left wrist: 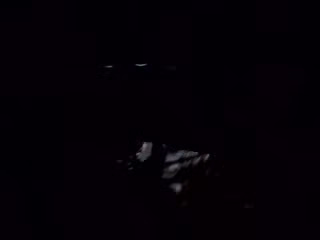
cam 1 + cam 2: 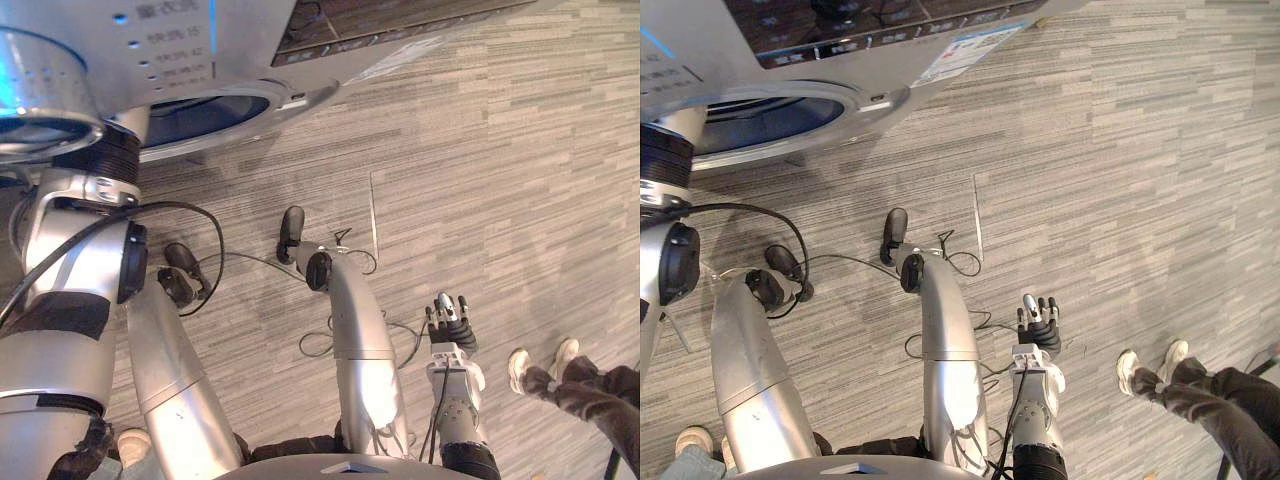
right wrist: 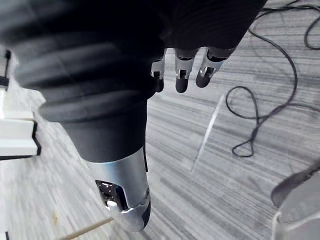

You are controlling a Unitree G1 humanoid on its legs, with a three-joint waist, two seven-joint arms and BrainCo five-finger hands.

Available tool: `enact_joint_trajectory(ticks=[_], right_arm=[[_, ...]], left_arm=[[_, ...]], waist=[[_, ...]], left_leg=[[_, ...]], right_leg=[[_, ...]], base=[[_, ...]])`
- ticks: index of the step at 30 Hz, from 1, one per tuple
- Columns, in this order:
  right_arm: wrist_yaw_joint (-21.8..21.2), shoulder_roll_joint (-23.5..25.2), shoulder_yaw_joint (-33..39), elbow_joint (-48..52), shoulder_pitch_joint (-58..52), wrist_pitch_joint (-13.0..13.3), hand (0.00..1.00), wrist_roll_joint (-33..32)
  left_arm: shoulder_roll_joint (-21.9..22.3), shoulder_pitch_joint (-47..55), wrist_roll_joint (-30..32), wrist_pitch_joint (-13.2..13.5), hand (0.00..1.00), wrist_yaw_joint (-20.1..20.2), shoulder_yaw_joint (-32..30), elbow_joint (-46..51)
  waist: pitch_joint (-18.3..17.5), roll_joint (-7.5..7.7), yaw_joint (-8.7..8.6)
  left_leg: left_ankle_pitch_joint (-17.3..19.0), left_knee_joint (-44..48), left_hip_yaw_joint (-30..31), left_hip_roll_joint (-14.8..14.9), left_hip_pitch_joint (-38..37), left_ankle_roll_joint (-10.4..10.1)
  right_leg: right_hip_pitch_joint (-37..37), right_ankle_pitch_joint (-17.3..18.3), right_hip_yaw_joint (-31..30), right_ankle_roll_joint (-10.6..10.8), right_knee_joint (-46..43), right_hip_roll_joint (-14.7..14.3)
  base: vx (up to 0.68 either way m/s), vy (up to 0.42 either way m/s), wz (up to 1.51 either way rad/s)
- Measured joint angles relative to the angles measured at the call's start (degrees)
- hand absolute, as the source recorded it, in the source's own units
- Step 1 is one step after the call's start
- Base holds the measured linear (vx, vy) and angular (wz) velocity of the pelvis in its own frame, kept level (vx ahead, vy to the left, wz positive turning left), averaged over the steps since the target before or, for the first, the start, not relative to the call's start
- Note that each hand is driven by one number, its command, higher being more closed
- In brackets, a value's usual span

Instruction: Pick up the laundry basket with both hands and put the clothes into the washing machine.

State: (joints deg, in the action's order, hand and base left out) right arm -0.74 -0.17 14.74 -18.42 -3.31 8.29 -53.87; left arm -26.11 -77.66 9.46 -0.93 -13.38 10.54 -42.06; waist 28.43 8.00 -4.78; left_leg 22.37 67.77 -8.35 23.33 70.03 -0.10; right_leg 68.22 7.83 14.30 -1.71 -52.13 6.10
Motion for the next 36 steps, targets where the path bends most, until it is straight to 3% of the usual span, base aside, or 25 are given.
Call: enact_joint_trajectory(ticks=[3,5,10,13,14,15,18,21,24,27,32,36], right_arm=[[-0.6,0.0,-2.0,0.1,0.0,0.0,0.00,-0.4],[-0.6,0.0,-2.1,0.4,0.0,0.0,0.00,-0.4],[0.2,0.1,-2.1,2.1,0.6,0.2,0.00,-0.3],[1.1,0.1,-2.1,1.8,1.4,0.2,0.00,0.0],[1.6,0.1,-2.1,1.7,1.5,0.2,0.00,0.2],[1.8,0.1,-2.2,1.5,1.6,0.1,0.00,0.2],[2.8,0.1,-2.5,-0.4,2.5,-0.1,0.00,0.4],[4.3,0.2,-2.9,-3.5,2.6,-0.1,0.00,2.6],[4.6,0.2,-3.4,-8.4,2.4,0.0,0.00,3.7],[4.6,0.4,-3.7,-15.6,1.2,-0.2,0.00,5.0],[4.3,0.1,-2.2,-23.1,-2.2,-1.3,0.00,11.4],[3.5,-0.8,1.3,-31.5,-2.9,-2.5,0.00,15.3]], left_arm=[[4.3,8.1,7.9,-2.0,0.00,0.1,-0.5,1.1],[8.1,15.8,15.5,-4.2,0.00,2.4,-4.1,3.1],[15.0,28.1,12.4,-6.5,0.00,0.7,-18.5,4.0],[16.8,32.2,4.8,-4.2,0.00,-1.0,-23.0,2.8],[18.2,34.0,-4.3,-1.8,0.00,-1.0,-25.6,0.8],[18.5,34.2,-7.6,-1.0,0.00,-0.8,-25.8,0.6],[19.7,39.6,-28.2,1.2,0.00,0.3,-25.0,-2.2],[23.9,50.3,-35.2,4.5,0.00,-0.3,-20.0,-1.4],[26.6,59.2,-34.6,5.4,0.00,0.0,-18.8,-2.0],[27.4,67.2,-31.5,5.9,0.00,0.6,-18.9,-5.4],[26.7,75.6,-17.5,5.6,0.00,2.8,-19.5,-11.6],[26.5,78.4,-10.1,5.2,0.00,4.3,-19.1,-16.3]], waist=[[-0.1,-0.06,0.43],[-0.1,-0.14,1.06],[-0.1,-0.14,1.63],[-0.1,-0.23,2.08],[-0.7,-0.45,2.25],[-1.0,-0.43,2.26],[-2.1,-0.92,2.50],[-2.9,-2.09,3.41],[-4.6,-3.31,4.29],[-9.3,-5.35,5.25],[-17.2,-8.04,5.16],[-23.0,-8.43,4.68]], left_leg=[[-0.2,-0.5,0.0,-0.4,-1.2,-0.4],[-0.6,-1.1,0.1,-0.5,-1.3,-0.5],[-1.4,-2.6,0.2,-0.9,-2.9,-1.3],[-1.7,-3.7,0.1,-0.9,-5.3,-1.6],[-1.7,-4.4,-0.2,-1.0,-6.7,-1.8],[-1.7,-4.8,-0.4,-1.1,-7.2,-1.8],[-2.6,-7.4,-1.2,-1.9,-11.0,-1.7],[-4.1,-12.5,-1.7,-4.2,-17.9,-2.6],[-5.8,-18.3,-2.6,-6.4,-25.8,-2.8],[-7.7,-26.1,-3.6,-8.5,-33.9,-3.3],[-11.8,-40.5,-6.4,-11.3,-47.6,-3.6],[-18.7,-57.1,-7.3,-14.9,-58.1,-4.1]], right_leg=[[-1.0,0.5,0.0,-0.1,-0.3,0.4],[-1.2,0.8,0.4,0.1,0.1,0.5],[-2.5,1.0,0.6,0.0,0.6,0.7],[-4.6,1.3,0.7,-0.2,1.0,0.6],[-5.8,1.4,0.7,-0.3,1.5,0.6],[-6.2,1.4,0.6,-0.3,1.7,0.6],[-9.2,1.4,0.4,-0.3,3.3,0.7],[-15.6,1.6,0.9,-0.3,6.0,1.9],[-22.8,1.6,1.5,-0.1,9.7,3.0],[-30.7,1.0,2.4,1.2,15.6,3.4],[-43.6,-1.6,4.0,2.9,27.7,3.5],[-52.6,-5.6,5.6,3.8,39.5,2.9]], base=[[-0.10,-0.079,0.12],[-0.11,-0.091,0.09],[-0.09,-0.090,0.08],[-0.07,-0.088,0.07],[-0.06,-0.085,0.06],[-0.06,-0.100,0.06],[-0.02,-0.069,0.09],[0.02,-0.065,0.35],[0.06,-0.043,0.37],[0.10,-0.024,0.27],[0.13,-0.006,0.17],[0.17,0.006,0.23]])
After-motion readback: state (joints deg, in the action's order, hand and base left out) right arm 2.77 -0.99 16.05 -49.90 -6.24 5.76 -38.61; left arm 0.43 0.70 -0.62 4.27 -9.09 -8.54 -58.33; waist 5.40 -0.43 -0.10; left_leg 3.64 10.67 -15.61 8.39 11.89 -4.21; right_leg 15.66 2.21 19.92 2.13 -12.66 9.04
